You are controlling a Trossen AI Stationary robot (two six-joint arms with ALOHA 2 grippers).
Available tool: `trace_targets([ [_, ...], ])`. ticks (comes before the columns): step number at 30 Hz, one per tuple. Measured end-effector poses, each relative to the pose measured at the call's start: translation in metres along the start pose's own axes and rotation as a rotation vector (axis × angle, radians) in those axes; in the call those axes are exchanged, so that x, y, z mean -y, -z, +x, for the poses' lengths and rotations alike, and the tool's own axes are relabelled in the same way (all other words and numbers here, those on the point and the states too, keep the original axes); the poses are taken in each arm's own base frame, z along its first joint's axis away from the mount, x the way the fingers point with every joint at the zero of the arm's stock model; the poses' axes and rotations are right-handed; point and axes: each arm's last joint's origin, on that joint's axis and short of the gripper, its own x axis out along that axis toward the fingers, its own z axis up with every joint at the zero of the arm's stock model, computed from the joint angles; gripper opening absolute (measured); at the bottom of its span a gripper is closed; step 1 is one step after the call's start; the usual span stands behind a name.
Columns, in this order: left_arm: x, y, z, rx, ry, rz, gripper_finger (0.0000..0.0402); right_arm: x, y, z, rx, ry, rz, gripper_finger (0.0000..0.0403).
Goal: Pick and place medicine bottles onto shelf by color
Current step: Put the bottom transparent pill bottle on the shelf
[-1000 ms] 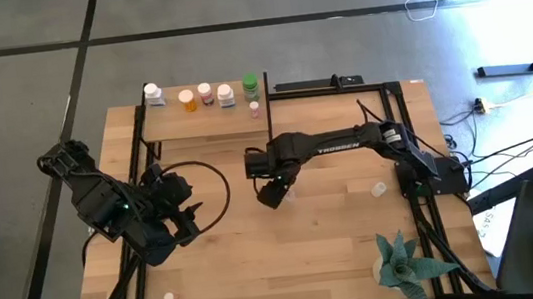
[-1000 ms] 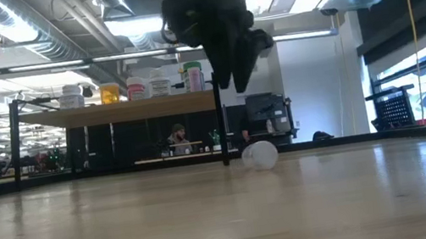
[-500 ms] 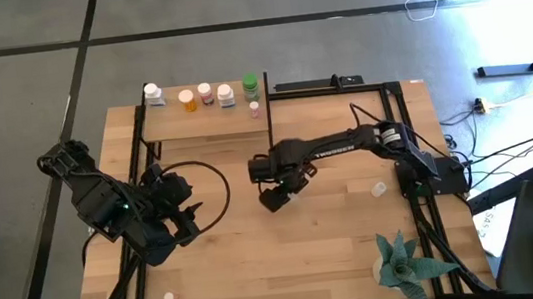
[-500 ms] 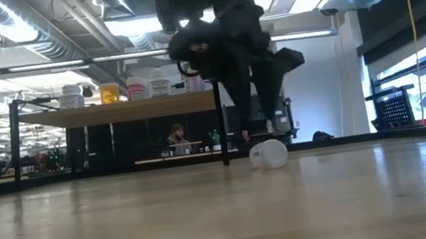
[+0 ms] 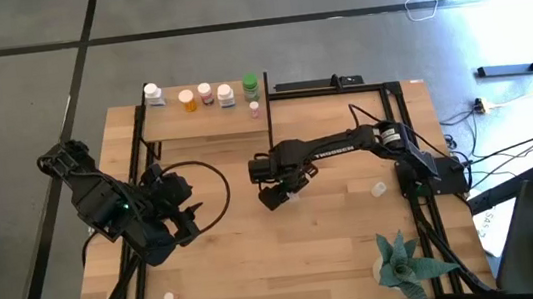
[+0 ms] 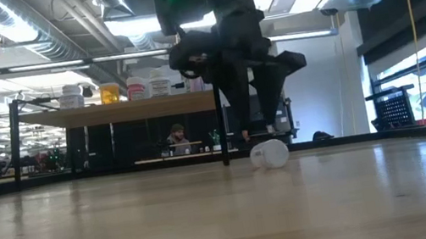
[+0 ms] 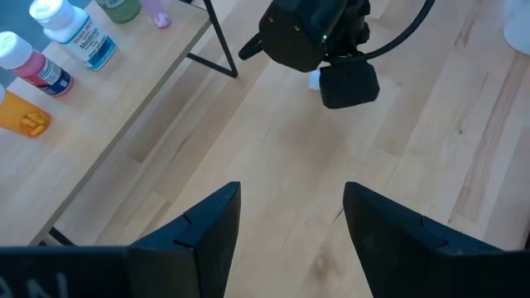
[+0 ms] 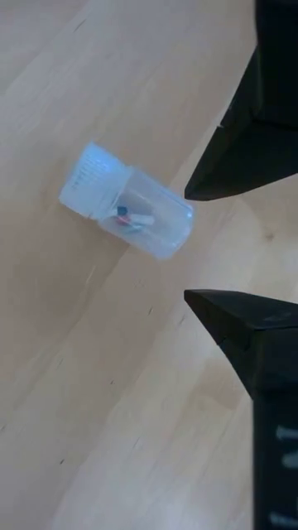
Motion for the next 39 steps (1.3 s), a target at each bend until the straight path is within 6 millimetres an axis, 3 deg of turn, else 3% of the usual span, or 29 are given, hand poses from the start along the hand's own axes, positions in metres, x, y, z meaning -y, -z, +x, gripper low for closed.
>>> trace_targets([
  [13,0.0,0.001,0.0,-0.021,0.01,0.0,0.0208,0.002,0.0,0.0,0.015,0.023,0.033,0.0188],
  [22,0.0,0.001,0.0,-0.021,0.01,0.0,0.0208,0.007,-0.001,0.03,-0.014,-0.002,0.048,0.0188],
  [39,0.0,0.001,0.0,-0.021,0.011,0.001,0.0208,0.007,-0.008,0.038,0.12,-0.009,0.046,0.0188],
])
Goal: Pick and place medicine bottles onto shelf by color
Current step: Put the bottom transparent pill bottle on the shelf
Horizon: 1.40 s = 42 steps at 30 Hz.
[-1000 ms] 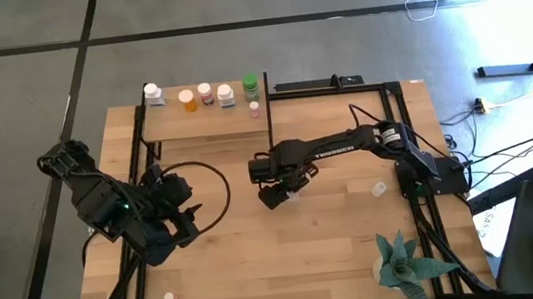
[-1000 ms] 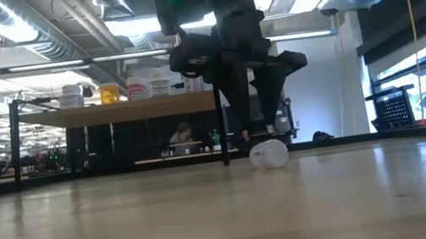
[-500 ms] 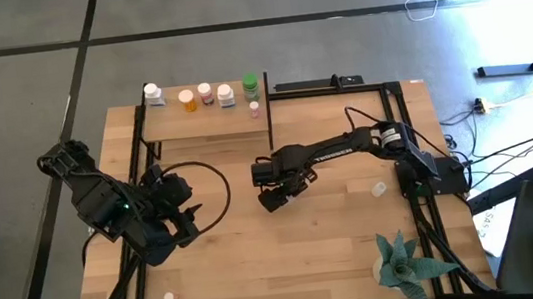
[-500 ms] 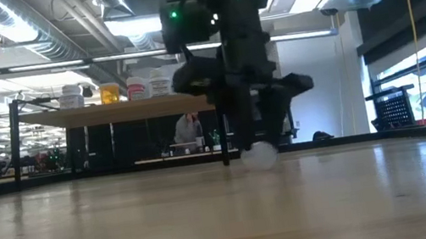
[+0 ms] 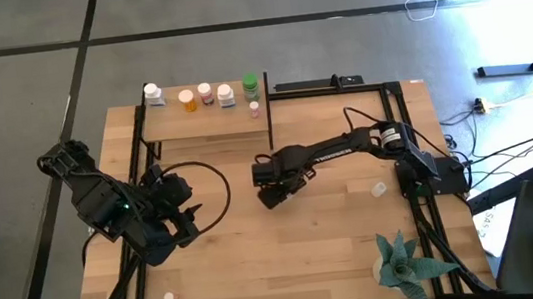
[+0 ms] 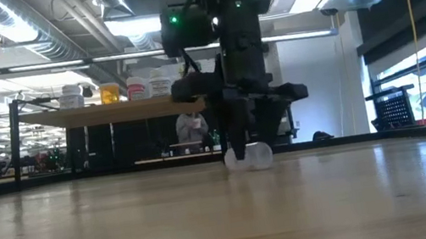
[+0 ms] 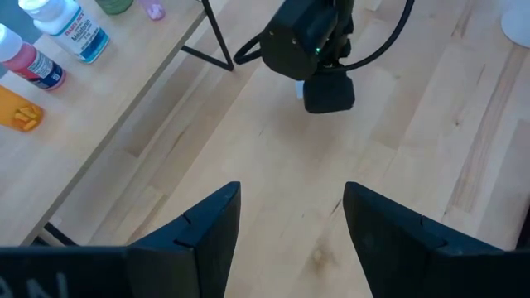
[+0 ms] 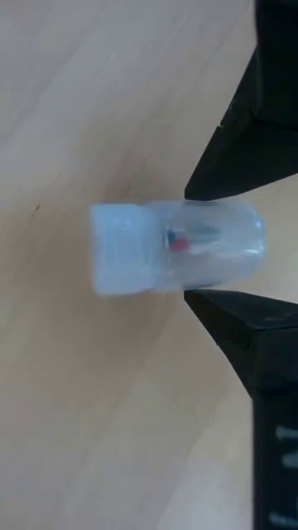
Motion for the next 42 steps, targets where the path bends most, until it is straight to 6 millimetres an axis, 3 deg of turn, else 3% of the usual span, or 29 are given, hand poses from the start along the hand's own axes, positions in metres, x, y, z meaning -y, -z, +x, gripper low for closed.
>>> trace_targets([
  [5,0.0,0.0,0.0,0.0,0.0,0.0,0.0208,0.006,0.004,0.015,-0.04,-0.014,-0.03,0.0188],
  [11,0.0,0.0,0.0,0.0,0.0,0.024,0.0208,0.01,0.006,0.02,-0.047,-0.012,-0.07,0.0185],
  [17,0.0,0.0,0.0,0.0,0.0,0.026,0.0208,0.005,0.004,0.015,-0.012,-0.008,-0.161,0.0152],
  [27,0.0,0.0,0.0,-0.001,0.0,0.027,0.0208,-0.006,-0.003,0.012,0.086,-0.067,-0.391,0.0168],
  [36,0.0,0.0,0.0,-0.001,0.0,0.026,0.0208,-0.016,-0.007,0.01,0.162,-0.154,-0.547,0.016],
  [42,0.001,0.002,0.0,-0.055,0.027,0.027,0.0208,-0.04,0.002,-0.012,0.303,-0.251,-0.75,0.0162],
])
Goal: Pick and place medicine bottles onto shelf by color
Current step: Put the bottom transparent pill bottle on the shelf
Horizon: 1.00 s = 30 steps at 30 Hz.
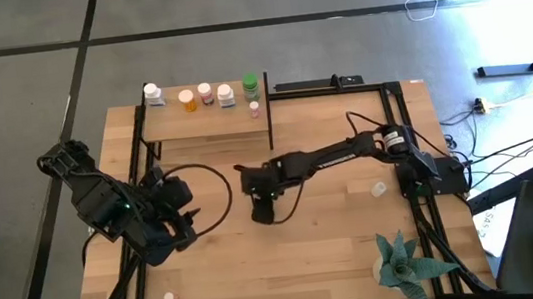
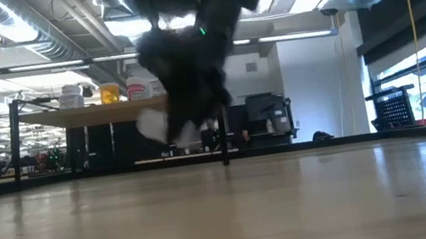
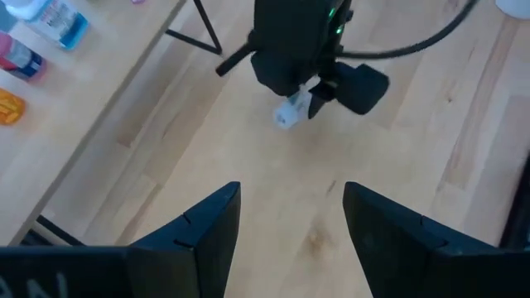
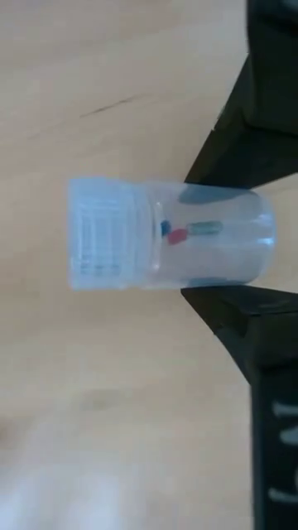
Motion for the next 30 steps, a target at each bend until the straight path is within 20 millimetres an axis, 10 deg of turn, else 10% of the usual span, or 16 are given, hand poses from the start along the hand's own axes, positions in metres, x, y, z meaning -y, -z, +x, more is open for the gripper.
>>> trace_targets([
  [13,-0.001,0.001,-0.002,-0.058,0.035,-0.063,0.0208,-0.073,-0.052,-0.078,0.368,0.088,-0.415,0.0162],
  [30,-0.002,-0.002,0.003,-0.05,0.023,0.302,0.0208,-0.084,-0.074,-0.11,0.569,0.12,-0.474,0.0163],
])
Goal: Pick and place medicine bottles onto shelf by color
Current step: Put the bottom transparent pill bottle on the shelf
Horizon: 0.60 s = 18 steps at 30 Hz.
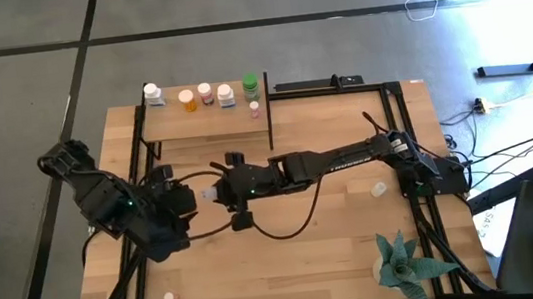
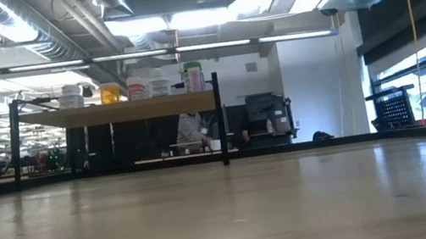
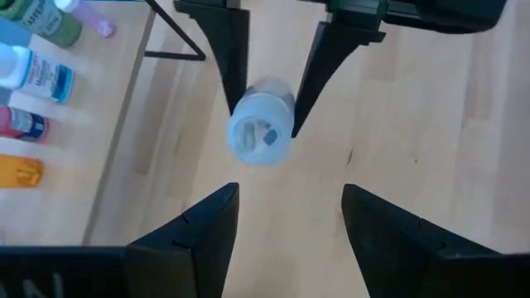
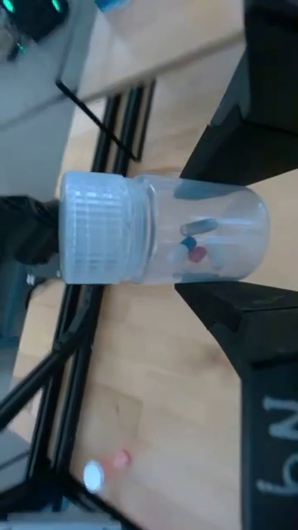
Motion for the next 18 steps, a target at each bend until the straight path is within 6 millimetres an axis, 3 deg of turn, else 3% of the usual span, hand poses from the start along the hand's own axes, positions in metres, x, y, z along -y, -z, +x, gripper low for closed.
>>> trace_targets([
  [18,-0.015,-0.013,0.014,-0.013,-0.057,-0.051,0.0208,-0.002,-0.008,-0.001,0.08,0.018,-0.045,0.0163],
])
